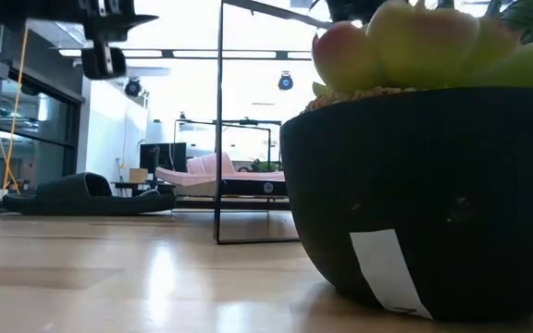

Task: Pick and place slides into the shelf
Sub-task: Put the pink slides on the shelf

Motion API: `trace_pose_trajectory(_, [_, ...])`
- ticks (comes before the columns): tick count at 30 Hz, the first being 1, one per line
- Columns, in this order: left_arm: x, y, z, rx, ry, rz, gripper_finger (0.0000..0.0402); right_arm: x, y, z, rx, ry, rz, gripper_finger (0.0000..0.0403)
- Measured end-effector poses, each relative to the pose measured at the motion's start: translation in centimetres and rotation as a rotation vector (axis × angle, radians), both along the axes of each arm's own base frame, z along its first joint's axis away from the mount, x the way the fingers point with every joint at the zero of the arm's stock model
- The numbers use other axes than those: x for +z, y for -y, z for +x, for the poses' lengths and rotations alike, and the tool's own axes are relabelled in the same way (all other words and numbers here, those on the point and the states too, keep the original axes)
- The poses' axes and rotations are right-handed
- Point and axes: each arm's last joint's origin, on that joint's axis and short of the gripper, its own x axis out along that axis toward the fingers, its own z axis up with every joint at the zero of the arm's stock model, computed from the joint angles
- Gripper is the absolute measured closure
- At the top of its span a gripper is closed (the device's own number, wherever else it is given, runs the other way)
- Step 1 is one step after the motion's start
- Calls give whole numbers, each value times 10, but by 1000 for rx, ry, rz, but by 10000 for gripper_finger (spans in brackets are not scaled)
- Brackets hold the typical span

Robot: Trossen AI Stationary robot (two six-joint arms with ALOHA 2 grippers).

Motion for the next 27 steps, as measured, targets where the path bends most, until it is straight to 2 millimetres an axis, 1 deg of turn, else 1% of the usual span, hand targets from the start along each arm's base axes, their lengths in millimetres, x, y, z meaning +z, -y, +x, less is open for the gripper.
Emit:
trace_pose_trajectory(3, [16, 5, -3, 19, -55, 54, 307, -6, -5, -20, -61, 31, 10, 402])
trace_pose_trajectory(7, [37, 11, -8, 55, -76, 130, 307, -21, -14, -58, -196, 102, 57, 402])
trace_pose_trajectory(13, [61, 16, -14, 134, -57, 204, 307, -43, -32, -105, -375, 241, 246, 402])
trace_pose_trajectory(16, [64, 16, -15, 175, -55, 214, 307, -51, -42, -126, -411, 252, 300, 402])
trace_pose_trajectory(20, [64, 17, -14, 189, -59, 186, 307, -55, -51, -148, -395, 268, 363, 397])
trace_pose_trajectory(23, [63, 17, -13, 198, -69, 153, 307, -54, -57, -161, -364, 283, 429, 374])
trace_pose_trajectory(27, [60, 16, -7, 215, -88, 101, 307, -50, -62, -173, -315, 290, 477, 322])
